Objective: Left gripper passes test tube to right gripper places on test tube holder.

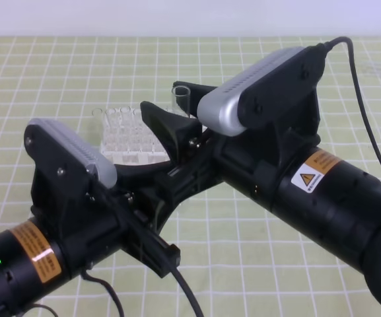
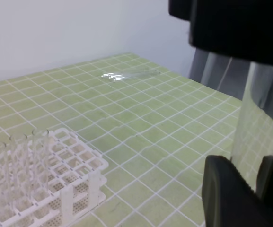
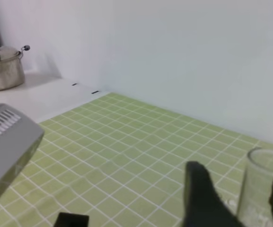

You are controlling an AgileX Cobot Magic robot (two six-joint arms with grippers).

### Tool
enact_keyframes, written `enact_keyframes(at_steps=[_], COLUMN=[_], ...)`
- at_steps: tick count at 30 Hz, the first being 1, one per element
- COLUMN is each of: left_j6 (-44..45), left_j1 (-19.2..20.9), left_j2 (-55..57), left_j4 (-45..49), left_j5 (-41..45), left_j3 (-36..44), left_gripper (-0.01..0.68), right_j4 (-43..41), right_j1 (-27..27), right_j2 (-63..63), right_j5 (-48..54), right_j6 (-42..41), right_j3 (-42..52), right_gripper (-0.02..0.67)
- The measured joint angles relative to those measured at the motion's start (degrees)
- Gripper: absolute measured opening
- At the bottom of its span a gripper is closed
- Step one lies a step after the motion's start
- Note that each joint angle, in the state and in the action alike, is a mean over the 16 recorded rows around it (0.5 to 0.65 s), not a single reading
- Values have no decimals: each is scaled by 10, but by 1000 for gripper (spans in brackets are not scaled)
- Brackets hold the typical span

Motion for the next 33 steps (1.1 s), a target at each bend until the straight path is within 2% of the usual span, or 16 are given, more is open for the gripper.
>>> enact_keyframes(at_steps=[9, 17, 24, 33], left_j6=[0, -3, -7, -10], left_j1=[0, 0, 0, 0], left_j2=[0, 0, 0, -13], left_j4=[0, 0, 0, 0], left_j5=[2, 1, -2, 14], left_j3=[0, 0, 0, 0], left_gripper=[94, 105, 216, 429], right_j4=[-28, -36, -36, -36], right_j1=[0, 0, 0, -3], right_j2=[0, 0, 0, 0], right_j5=[0, 0, 0, 1], right_j6=[24, 30, 30, 29], right_j3=[0, 0, 0, 0], right_gripper=[157, 92, 89, 89])
